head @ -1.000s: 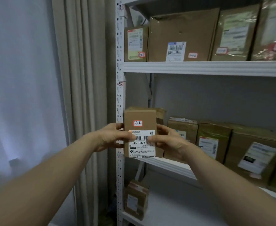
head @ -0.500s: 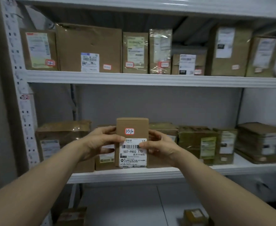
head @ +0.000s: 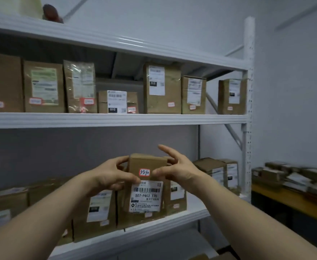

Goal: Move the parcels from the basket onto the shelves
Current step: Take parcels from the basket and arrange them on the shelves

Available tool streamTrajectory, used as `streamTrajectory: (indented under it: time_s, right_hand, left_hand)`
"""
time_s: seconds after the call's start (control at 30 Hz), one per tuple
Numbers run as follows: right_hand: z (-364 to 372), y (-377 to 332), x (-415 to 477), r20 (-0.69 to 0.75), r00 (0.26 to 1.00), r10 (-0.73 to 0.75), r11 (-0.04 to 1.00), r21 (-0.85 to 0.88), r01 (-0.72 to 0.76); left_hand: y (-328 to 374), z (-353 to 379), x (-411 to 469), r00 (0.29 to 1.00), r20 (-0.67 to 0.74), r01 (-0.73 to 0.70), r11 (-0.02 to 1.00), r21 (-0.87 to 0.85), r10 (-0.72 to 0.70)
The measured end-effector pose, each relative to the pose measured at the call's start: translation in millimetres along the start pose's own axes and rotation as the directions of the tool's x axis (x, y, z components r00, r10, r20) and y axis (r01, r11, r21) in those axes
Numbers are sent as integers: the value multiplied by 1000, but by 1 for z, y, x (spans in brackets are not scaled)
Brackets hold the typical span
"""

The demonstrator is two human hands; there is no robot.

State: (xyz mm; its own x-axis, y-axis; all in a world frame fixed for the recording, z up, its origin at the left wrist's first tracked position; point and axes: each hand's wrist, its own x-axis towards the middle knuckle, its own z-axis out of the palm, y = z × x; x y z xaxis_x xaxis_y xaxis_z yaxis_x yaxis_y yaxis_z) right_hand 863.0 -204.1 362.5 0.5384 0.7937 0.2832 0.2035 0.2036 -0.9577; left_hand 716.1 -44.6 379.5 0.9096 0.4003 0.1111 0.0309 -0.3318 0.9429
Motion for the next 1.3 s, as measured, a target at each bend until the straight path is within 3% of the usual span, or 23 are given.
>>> streamTrajectory:
  time_s: [0.33, 0.9, 1.3]
  right_hand:
    - [-200, -17, 7, -226, 972, -64, 998, 15, 69]
    - [-353, -2, 40, -411, 908, -83, 996, -15, 85]
    - [-452, -16, 51, -317, 934, -164, 985, -105, 138]
  left_hand:
    - [72, 155, 127, 994, 82, -70, 994, -78, 77]
    - [111, 256, 274, 957, 221, -169, 980, -103, 188]
    - [143, 330, 328, 951, 239, -192, 981, -38, 195]
